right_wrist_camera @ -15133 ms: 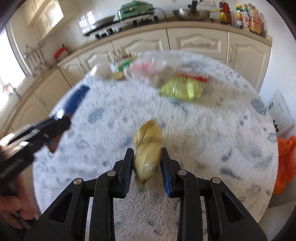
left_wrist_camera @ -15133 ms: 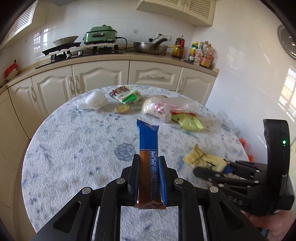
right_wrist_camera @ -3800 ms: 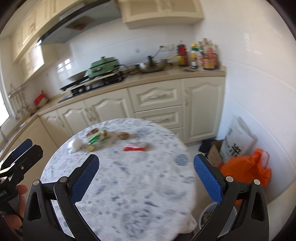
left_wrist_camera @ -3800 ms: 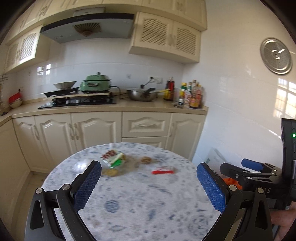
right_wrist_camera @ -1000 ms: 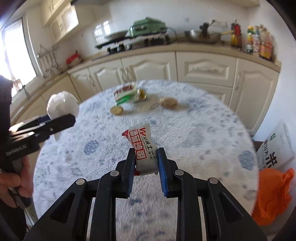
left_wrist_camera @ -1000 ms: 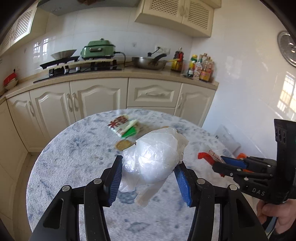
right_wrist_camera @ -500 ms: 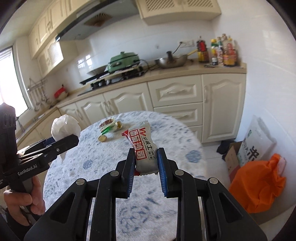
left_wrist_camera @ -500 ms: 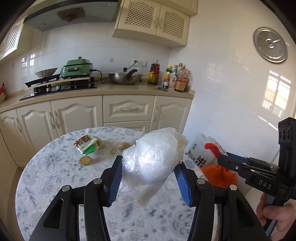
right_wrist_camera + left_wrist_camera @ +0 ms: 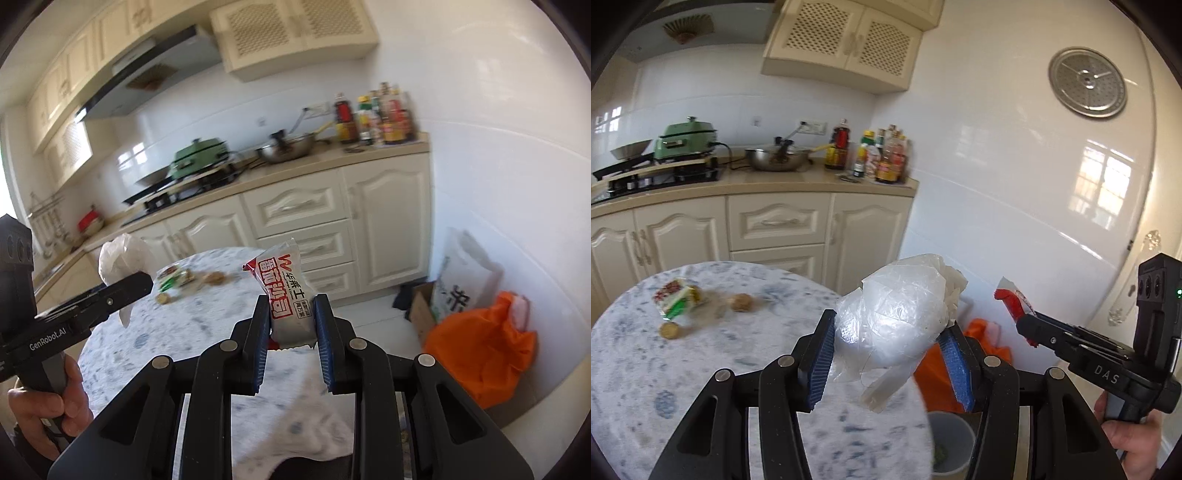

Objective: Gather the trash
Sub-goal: 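Carry the clear bag and red-and-white wrapper toward the blue bin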

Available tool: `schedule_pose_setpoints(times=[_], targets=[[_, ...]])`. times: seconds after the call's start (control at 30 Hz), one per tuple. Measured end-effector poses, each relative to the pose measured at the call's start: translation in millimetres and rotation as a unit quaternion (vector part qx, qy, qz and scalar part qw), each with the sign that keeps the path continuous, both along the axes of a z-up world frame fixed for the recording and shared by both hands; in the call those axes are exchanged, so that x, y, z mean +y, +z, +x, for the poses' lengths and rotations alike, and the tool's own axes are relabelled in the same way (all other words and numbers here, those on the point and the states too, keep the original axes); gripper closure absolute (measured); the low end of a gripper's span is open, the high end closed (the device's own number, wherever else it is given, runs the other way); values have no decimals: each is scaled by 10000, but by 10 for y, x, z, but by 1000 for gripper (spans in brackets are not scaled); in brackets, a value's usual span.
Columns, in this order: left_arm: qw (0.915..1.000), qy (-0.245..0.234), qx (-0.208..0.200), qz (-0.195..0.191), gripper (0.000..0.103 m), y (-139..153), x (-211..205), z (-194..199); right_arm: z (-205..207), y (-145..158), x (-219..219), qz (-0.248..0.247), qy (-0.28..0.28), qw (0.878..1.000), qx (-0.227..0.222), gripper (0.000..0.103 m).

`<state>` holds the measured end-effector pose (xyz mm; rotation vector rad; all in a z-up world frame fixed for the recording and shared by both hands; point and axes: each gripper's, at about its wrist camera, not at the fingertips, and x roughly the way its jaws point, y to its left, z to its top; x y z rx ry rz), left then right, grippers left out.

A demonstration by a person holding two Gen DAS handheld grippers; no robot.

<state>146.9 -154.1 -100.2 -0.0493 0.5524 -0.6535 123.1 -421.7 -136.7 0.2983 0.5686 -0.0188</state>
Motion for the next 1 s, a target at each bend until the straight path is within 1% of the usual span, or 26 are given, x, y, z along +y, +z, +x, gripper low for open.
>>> schedule_pose_setpoints(times=[0.13, 0.27, 0.37, 0.43, 0.5, 0.6, 0.7, 0.8, 0.87, 0.93, 1.0], targets=[[9992, -342, 207, -22, 52, -120, -357, 115, -162, -77, -339, 77, -404, 9991, 94, 79], [9968, -692, 404, 46, 52, -246, -746, 220, -296, -232, -641, 144, -722, 9970, 257, 79], [9947, -876, 501, 196, 52, -356, -1055, 299, -372, -404, -836, 223, -952, 9943, 422, 79], [9926, -996, 602, 361, 52, -465, -1334, 341, -420, -568, -990, 354, -1115, 9916, 549, 79], [9897, -1104, 760, 500, 52, -612, -1579, 389, -453, -751, -1132, 404, -1315, 9875, 772, 79], [9831, -1296, 983, 840, 52, -861, -1980, 477, -504, -1020, -1336, 697, -1509, 9809, 1012, 79], [9726, -1541, 1280, 1177, 52, -1170, -2365, 555, -535, -1326, -1550, 990, -1719, 9714, 1304, 79], [9643, -1630, 1570, 1374, 52, -1422, -2653, 677, -588, -1597, -1720, 1220, -1834, 9637, 1509, 79], [9600, -1678, 1710, 1449, 52, -1548, -2815, 779, -578, -1755, -1804, 1310, -1882, 9593, 1649, 79], [9539, -1784, 1852, 1545, 52, -1665, -3026, 875, -551, -1896, -1875, 1410, -1895, 9554, 1774, 78], [9481, -1879, 1948, 1670, 49, -1757, -3188, 930, -530, -2013, -1925, 1453, -1938, 9519, 1876, 76]])
